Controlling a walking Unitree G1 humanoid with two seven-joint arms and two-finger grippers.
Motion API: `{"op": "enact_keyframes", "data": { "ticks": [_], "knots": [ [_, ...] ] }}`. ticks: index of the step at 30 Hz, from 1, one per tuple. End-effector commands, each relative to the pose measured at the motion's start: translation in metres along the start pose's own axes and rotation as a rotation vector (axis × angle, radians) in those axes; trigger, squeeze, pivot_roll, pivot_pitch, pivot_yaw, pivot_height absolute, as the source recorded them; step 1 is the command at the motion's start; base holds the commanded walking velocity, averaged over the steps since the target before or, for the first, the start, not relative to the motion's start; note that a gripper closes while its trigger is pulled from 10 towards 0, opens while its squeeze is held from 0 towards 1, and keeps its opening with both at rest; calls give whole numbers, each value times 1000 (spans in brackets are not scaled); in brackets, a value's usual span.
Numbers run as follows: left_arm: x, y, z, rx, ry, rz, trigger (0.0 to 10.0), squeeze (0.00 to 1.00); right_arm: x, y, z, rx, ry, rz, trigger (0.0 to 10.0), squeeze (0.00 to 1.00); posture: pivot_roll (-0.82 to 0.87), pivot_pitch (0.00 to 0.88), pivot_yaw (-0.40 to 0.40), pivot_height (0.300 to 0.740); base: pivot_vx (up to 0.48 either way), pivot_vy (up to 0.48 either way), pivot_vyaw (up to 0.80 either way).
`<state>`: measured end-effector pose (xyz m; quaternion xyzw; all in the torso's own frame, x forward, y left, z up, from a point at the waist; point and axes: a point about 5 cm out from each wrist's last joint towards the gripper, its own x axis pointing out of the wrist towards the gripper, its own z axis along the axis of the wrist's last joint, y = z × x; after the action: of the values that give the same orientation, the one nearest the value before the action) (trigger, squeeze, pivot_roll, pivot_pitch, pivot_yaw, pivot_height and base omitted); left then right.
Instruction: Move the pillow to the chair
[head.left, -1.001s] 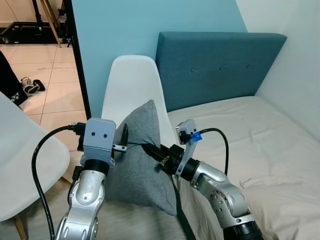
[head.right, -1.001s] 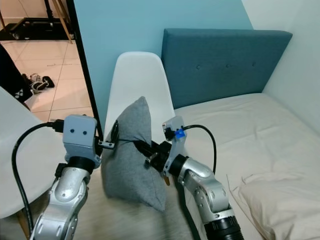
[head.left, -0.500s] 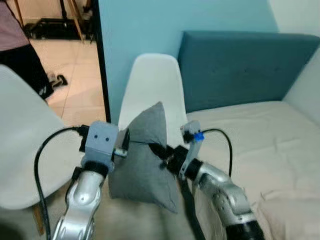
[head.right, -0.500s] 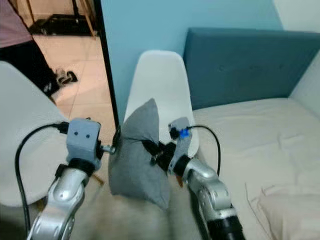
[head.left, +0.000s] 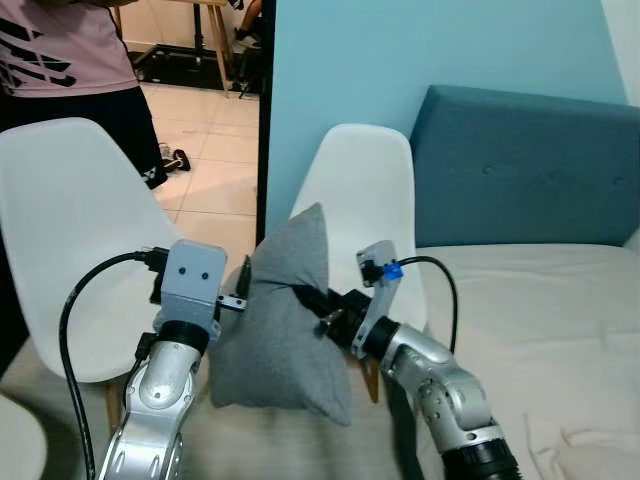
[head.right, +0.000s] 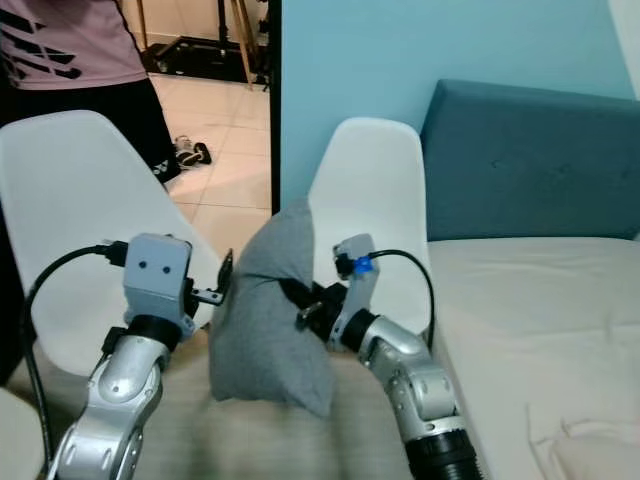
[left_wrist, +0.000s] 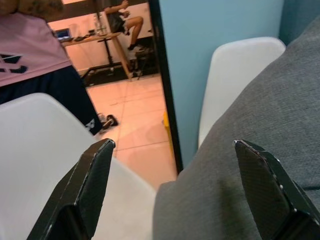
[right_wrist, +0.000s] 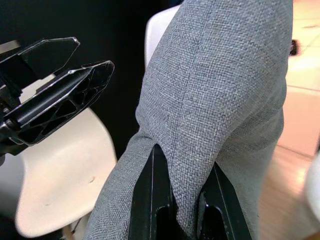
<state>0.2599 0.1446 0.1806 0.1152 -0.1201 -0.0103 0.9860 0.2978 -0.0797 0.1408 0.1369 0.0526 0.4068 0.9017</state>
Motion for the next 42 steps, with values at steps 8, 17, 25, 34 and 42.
{"op": "enact_keyframes", "data": {
  "ticks": [8, 17, 25, 34, 42],
  "knots": [
    [1, -2, 0, -24, 5, -14, 10000, 0, -1, -1, 16, -43, -85, 7, 10000, 0, 113, 0, -110, 740, 0, 0, 581],
    [1, -2, 1, -19, 2, -5, 10000, 0, -1, 0, 17, -41, -86, 21, 10000, 0, 116, 0, -115, 740, 0, 0, 580],
    [2, -2, 2, -15, -5, -5, 10000, 0, 0, -1, 18, -37, -92, 17, 10000, 0, 117, 0, -116, 740, 0, 0, 577],
    [2, -1, 2, -14, -8, -2, 10000, 0, 0, -1, 18, -35, -95, 17, 10000, 0, 116, 0, -113, 740, 0, 0, 576],
    [3, -1, 3, -13, -9, -5, 10000, 0, 1, 0, 19, -35, -98, 21, 10000, 0, 116, 0, -111, 740, 0, 0, 577]
  ]
}}
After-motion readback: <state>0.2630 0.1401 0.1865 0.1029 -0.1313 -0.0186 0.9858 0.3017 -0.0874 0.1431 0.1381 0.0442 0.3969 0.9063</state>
